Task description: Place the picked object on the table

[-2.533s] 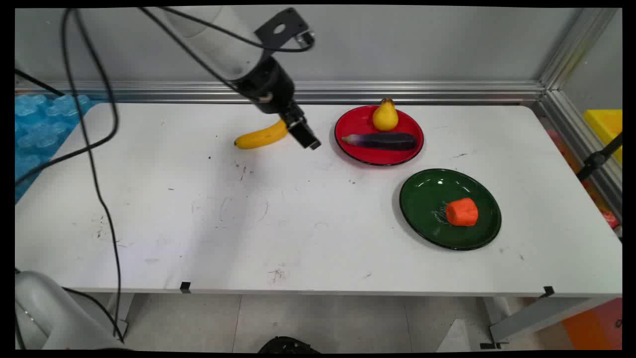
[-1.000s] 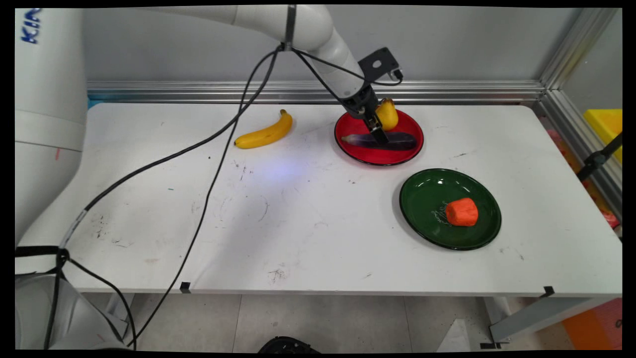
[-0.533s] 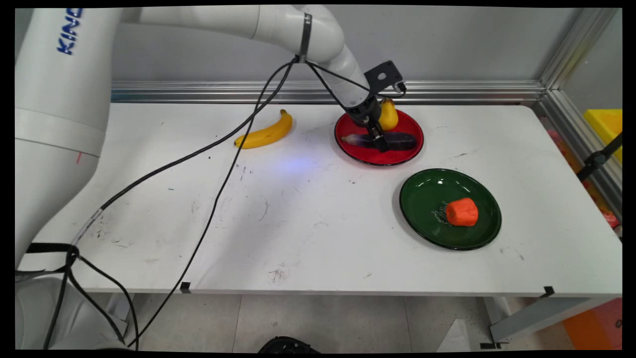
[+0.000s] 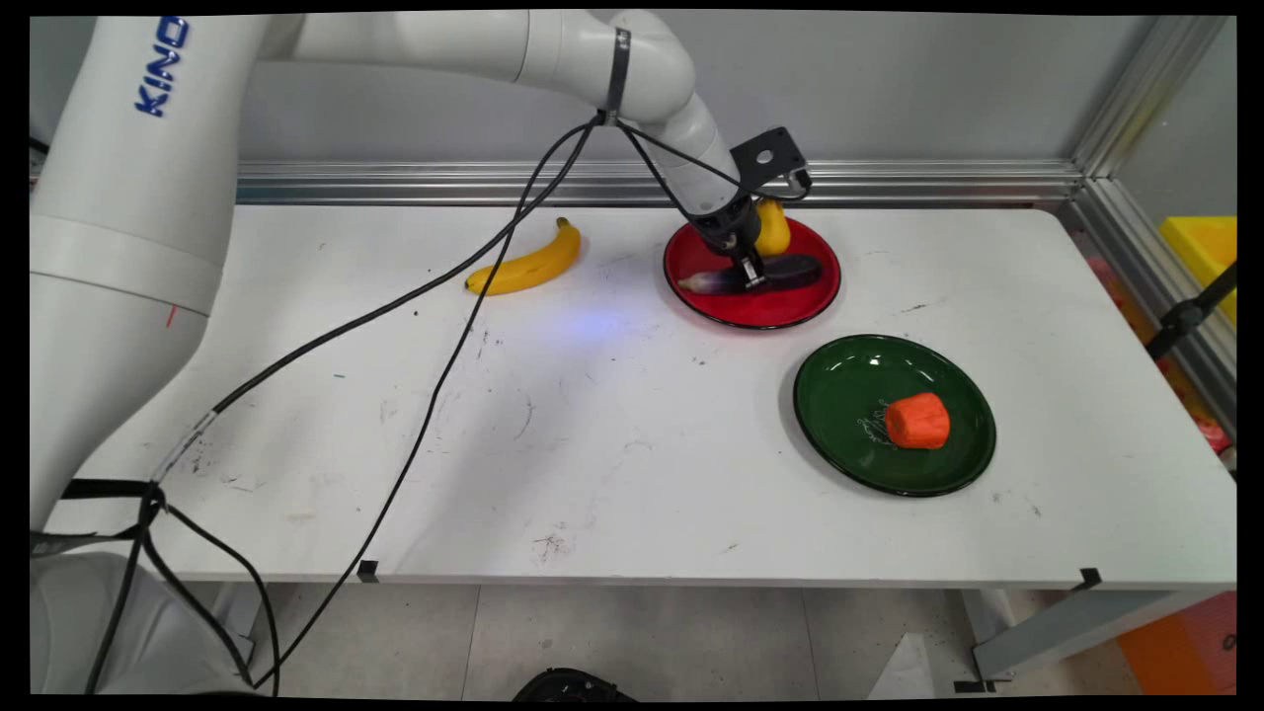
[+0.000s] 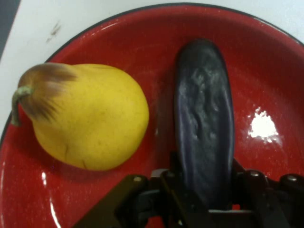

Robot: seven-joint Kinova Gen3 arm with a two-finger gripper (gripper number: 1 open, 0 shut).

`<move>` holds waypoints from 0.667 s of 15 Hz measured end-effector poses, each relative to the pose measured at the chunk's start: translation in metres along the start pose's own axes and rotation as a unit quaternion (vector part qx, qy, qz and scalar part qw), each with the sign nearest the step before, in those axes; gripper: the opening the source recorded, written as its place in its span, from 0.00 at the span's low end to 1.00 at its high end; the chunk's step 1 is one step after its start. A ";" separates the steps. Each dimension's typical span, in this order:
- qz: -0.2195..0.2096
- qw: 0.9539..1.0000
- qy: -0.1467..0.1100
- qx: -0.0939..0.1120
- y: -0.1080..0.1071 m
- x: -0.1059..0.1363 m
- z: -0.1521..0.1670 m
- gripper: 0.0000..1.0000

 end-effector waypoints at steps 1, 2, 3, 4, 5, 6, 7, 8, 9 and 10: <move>0.002 1.000 0.000 0.002 -0.001 0.001 -0.005 0.00; 0.006 1.000 0.000 0.003 -0.001 0.003 -0.013 0.00; 0.010 1.000 0.001 0.005 -0.001 0.005 -0.020 0.00; 0.015 1.000 0.002 0.005 0.000 0.008 -0.029 0.00; 0.021 1.000 0.003 0.006 0.002 0.011 -0.040 0.00; 0.026 1.000 0.004 0.006 0.004 0.014 -0.050 0.00; 0.030 1.000 0.005 0.005 0.008 0.016 -0.061 0.00; 0.034 0.999 0.005 0.005 0.011 0.018 -0.072 0.00; 0.037 0.999 0.005 0.004 0.016 0.019 -0.084 0.00; 0.041 0.999 0.004 0.003 0.021 0.019 -0.094 0.00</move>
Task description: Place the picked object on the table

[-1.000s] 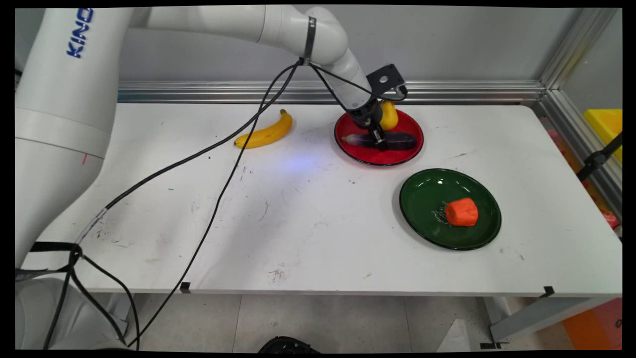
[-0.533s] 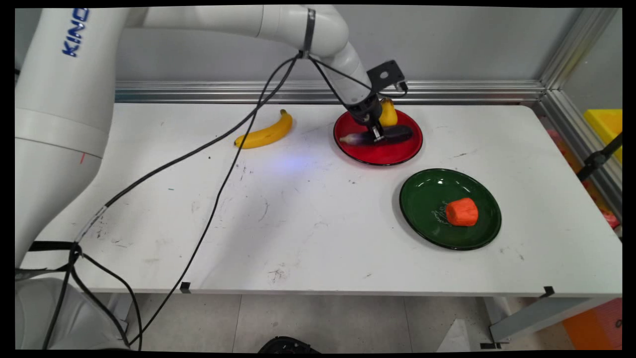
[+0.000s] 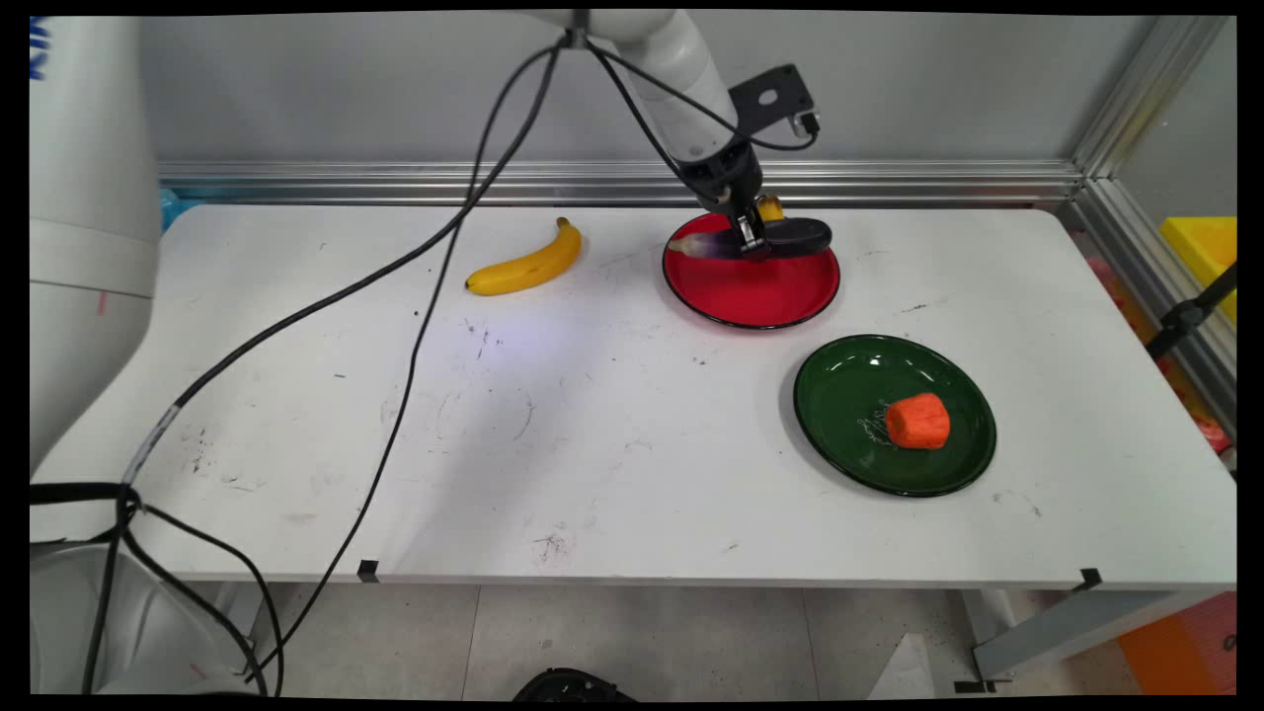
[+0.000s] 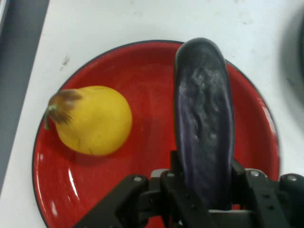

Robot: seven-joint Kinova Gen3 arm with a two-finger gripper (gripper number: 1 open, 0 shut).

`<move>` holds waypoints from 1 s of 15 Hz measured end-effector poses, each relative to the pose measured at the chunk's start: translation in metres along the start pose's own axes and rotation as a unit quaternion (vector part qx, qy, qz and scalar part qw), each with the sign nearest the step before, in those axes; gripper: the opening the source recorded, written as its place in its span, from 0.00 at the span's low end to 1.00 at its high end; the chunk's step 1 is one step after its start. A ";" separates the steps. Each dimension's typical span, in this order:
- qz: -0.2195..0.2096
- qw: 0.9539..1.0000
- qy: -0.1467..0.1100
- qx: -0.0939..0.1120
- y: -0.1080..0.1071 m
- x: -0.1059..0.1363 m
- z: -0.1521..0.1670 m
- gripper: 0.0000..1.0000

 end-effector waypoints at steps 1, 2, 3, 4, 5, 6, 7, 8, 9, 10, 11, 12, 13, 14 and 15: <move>0.004 1.000 -0.002 -0.002 0.006 -0.001 -0.012 0.00; 0.009 1.000 -0.004 -0.005 0.012 -0.002 -0.023 0.00; 0.014 1.000 -0.007 -0.007 0.019 -0.003 -0.032 0.00; 0.016 1.000 -0.010 -0.010 0.026 -0.005 -0.043 0.00; 0.017 1.000 -0.014 -0.014 0.034 -0.008 -0.051 0.00; 0.015 1.000 -0.019 -0.018 0.043 -0.012 -0.060 0.00; 0.015 0.999 -0.024 -0.021 0.053 -0.016 -0.068 0.00; 0.014 0.999 -0.028 -0.024 0.061 -0.020 -0.074 0.00; 0.013 0.999 -0.033 -0.025 0.070 -0.025 -0.080 0.00; 0.010 0.999 -0.039 -0.026 0.078 -0.031 -0.085 0.00; 0.008 0.999 -0.044 -0.026 0.085 -0.036 -0.088 0.00; 0.006 0.998 -0.048 -0.026 0.091 -0.041 -0.089 0.00; 0.004 0.998 -0.052 -0.026 0.096 -0.046 -0.089 0.00; 0.002 0.998 -0.056 -0.026 0.099 -0.051 -0.088 0.00; 0.001 0.998 -0.059 -0.026 0.103 -0.055 -0.086 0.00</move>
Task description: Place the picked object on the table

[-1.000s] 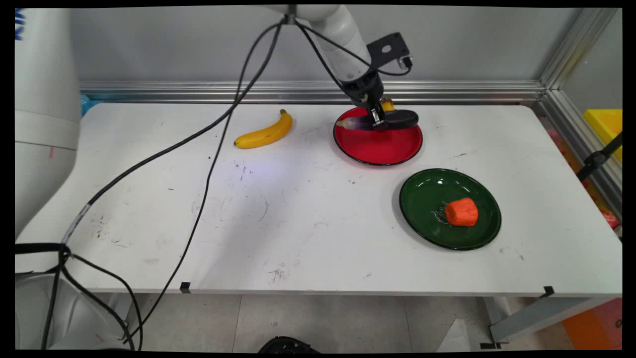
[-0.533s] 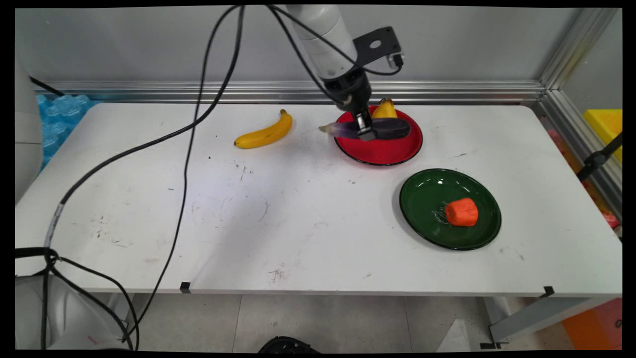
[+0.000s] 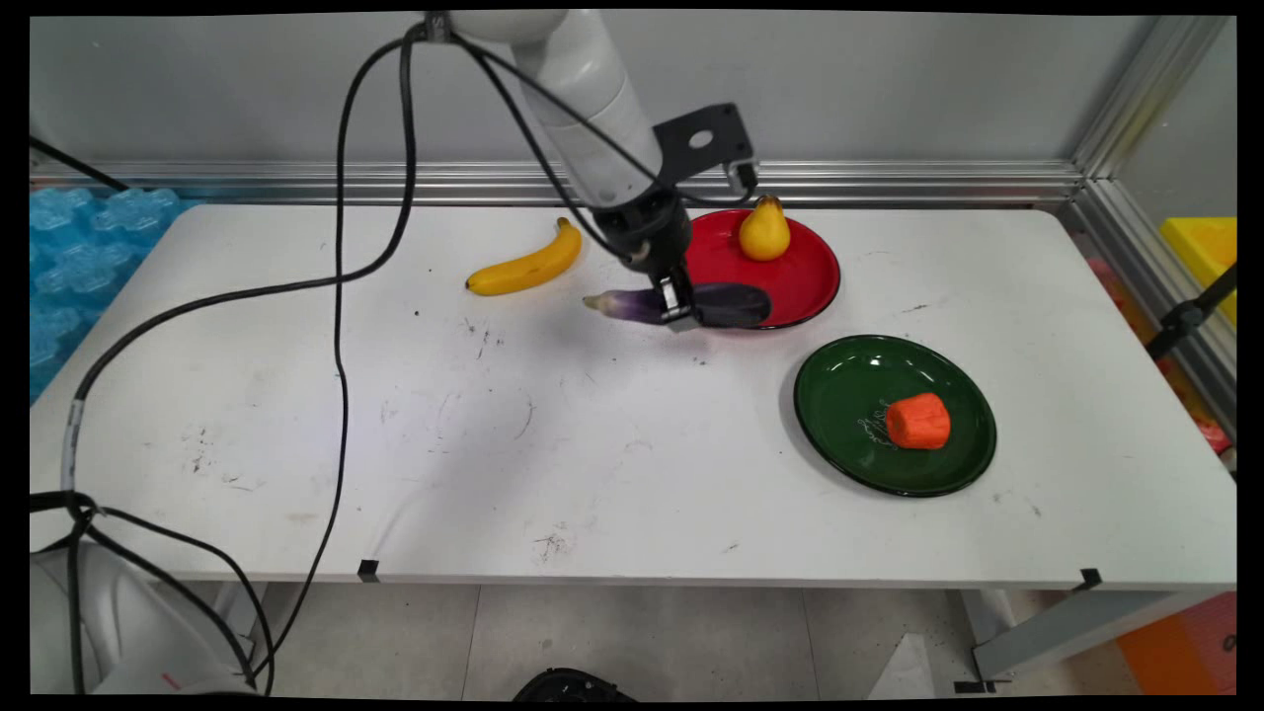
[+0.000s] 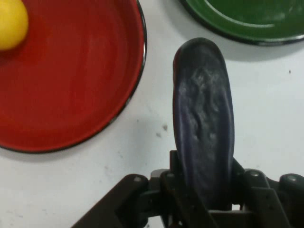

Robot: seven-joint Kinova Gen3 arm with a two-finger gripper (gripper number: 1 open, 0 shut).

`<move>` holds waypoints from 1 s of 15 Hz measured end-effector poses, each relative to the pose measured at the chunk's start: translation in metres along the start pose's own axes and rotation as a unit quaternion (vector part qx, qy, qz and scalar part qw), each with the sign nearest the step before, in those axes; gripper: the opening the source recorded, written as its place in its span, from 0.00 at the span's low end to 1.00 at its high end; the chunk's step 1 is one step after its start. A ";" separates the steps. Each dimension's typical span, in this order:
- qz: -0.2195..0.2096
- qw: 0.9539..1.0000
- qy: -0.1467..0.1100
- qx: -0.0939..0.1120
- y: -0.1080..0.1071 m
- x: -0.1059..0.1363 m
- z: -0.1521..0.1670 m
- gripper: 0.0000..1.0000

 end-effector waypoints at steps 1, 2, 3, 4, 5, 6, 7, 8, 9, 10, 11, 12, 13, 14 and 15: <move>0.000 1.000 -0.003 -0.001 0.002 -0.004 0.004 0.00; 0.001 1.000 -0.005 -0.003 0.004 -0.007 0.009 0.00; 0.003 1.000 -0.007 -0.006 0.005 -0.010 0.016 0.00; 0.004 1.000 -0.010 -0.009 0.005 -0.013 0.025 0.00; 0.005 1.000 -0.013 -0.012 0.004 -0.015 0.032 0.00; 0.006 1.000 -0.015 -0.015 0.004 -0.016 0.042 0.00; 0.008 1.000 -0.017 -0.019 0.003 -0.018 0.051 0.00; 0.009 1.000 -0.019 -0.022 0.002 -0.018 0.059 0.00; 0.009 0.999 -0.021 -0.026 0.002 -0.020 0.068 0.00; 0.009 0.999 -0.022 -0.030 0.001 -0.020 0.076 0.00; 0.010 0.999 -0.023 -0.033 0.000 -0.020 0.083 0.00; 0.010 0.999 -0.023 -0.038 -0.001 -0.020 0.090 0.00; 0.011 0.999 -0.023 -0.042 -0.001 -0.020 0.095 0.00; 0.011 0.999 -0.022 -0.045 -0.002 -0.019 0.100 0.00; 0.012 0.999 -0.021 -0.048 -0.003 -0.018 0.104 0.00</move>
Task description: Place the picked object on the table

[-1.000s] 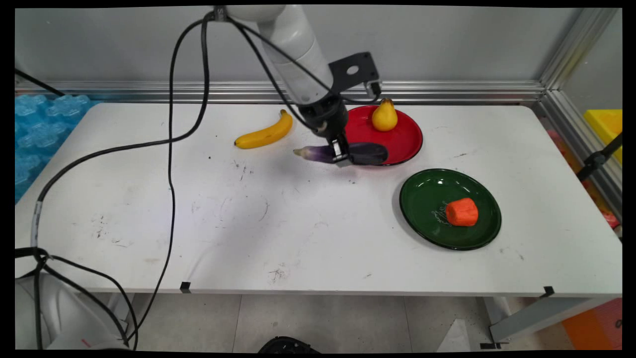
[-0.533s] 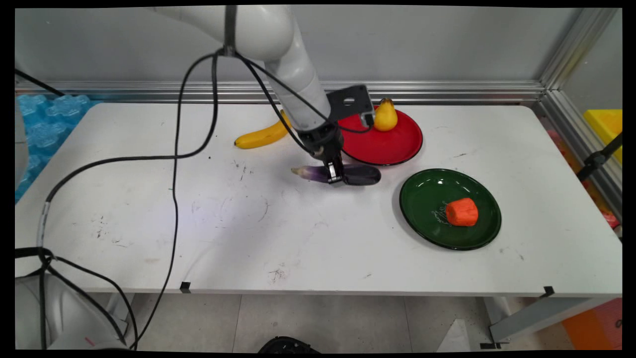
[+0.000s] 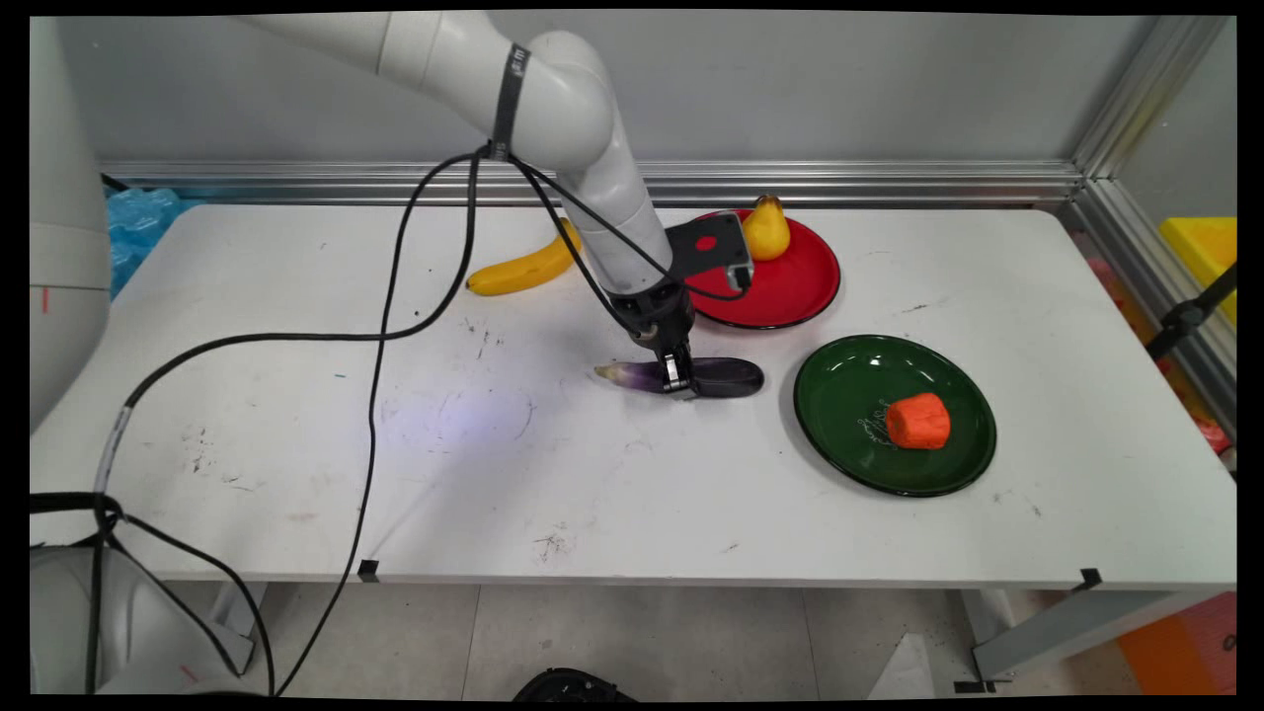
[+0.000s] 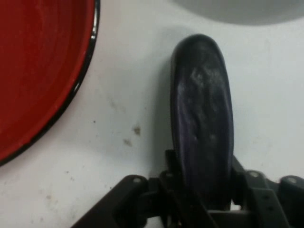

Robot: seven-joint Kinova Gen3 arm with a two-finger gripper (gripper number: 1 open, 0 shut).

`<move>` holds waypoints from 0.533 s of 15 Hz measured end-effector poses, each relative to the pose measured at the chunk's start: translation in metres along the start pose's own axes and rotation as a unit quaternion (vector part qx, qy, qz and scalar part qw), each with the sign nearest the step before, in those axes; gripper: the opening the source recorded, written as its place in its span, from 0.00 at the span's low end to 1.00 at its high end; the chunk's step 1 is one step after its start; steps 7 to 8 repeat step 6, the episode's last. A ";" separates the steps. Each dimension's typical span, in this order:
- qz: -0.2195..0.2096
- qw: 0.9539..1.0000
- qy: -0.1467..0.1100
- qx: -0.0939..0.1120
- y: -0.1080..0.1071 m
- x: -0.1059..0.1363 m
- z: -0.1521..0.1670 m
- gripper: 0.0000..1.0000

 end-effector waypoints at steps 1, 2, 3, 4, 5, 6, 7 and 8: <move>0.000 1.000 0.002 -0.003 -0.002 0.001 0.003 1.00; 0.001 1.000 0.004 -0.004 -0.003 0.001 0.004 1.00; 0.003 1.000 0.006 -0.006 -0.005 0.002 0.005 1.00; 0.005 1.000 0.007 -0.007 -0.006 0.002 0.004 1.00; 0.007 1.000 0.009 -0.007 -0.007 0.003 0.002 1.00; 0.011 1.000 0.011 -0.008 -0.008 0.003 -0.001 1.00; 0.011 1.000 0.011 -0.008 -0.008 0.003 -0.001 1.00; 0.011 1.000 0.011 -0.008 -0.008 0.003 -0.001 1.00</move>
